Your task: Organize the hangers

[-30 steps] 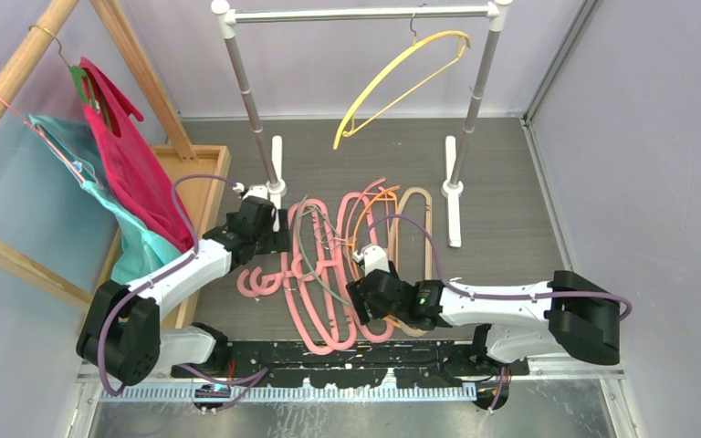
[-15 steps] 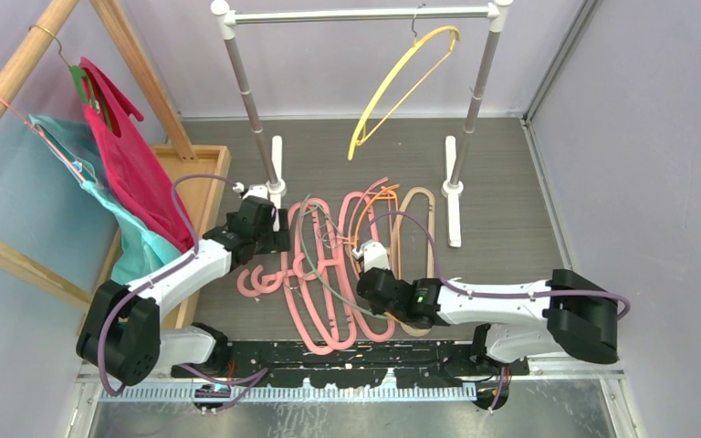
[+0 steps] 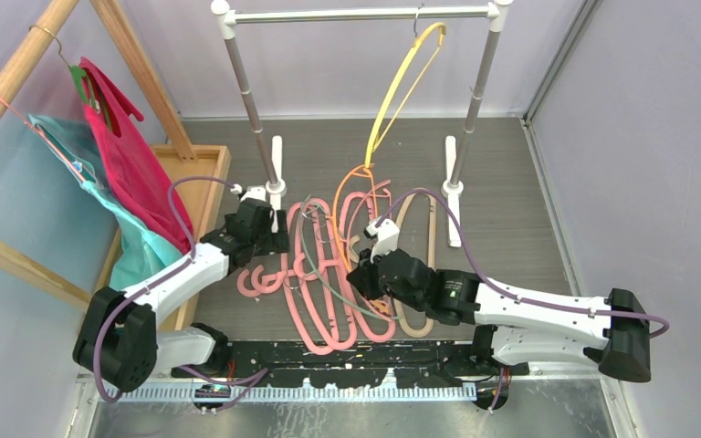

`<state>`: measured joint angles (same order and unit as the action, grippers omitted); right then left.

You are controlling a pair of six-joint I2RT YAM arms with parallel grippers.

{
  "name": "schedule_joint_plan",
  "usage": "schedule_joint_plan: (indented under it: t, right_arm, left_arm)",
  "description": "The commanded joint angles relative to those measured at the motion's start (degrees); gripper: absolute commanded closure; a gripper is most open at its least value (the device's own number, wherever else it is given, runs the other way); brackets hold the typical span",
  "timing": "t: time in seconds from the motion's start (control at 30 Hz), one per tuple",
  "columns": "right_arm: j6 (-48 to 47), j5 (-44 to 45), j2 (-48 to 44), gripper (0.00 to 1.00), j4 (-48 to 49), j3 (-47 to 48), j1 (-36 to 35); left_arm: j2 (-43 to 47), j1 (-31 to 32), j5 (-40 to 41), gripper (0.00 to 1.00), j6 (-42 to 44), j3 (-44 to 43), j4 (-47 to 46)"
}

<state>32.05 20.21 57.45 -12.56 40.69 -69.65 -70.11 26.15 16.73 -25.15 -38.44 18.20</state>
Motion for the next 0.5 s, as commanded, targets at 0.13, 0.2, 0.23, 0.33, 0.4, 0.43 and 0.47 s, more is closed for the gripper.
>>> schedule_joint_plan:
  t: [0.13, 0.2, 0.23, 0.33, 0.4, 0.43, 0.47]
  right_arm:
    - [4.89, -2.24, -1.37, 0.99, 19.42, 0.07, -0.31]
    - [4.32, -2.17, -0.46, 0.99, 25.66, 1.06, -0.79]
    - [3.51, -1.54, 0.3, 0.99, 27.62, 2.17, -1.24]
    - [-0.71, 2.34, 4.27, 0.99, 29.52, 7.97, -4.25]
    - [-3.83, 5.99, 6.88, 0.99, 30.65, 11.28, -7.07]
    - [-5.43, 7.79, 8.37, 0.99, 31.68, 12.49, -8.96]
    - [-6.77, 9.23, 9.44, 0.99, 32.47, 13.71, -10.03]
  left_arm:
    - [3.24, 0.22, 0.86, 0.02, -1.12, 1.46, -1.88]
    - [3.23, 0.21, 0.59, 0.02, -1.23, 1.52, -1.9]
    - [3.21, 0.23, 0.45, 0.02, -1.31, 1.52, -1.92]
    - [3.35, 0.22, 0.17, 0.02, -1.4, 1.52, -1.78]
    - [3.65, 0.22, 0.14, 0.02, -1.45, 1.59, -1.64]
    - [3.82, 0.22, 0.19, 0.02, -1.33, 1.61, -1.61]
    - [4.03, 0.22, 0.26, 0.02, -1.27, 1.69, -1.6]
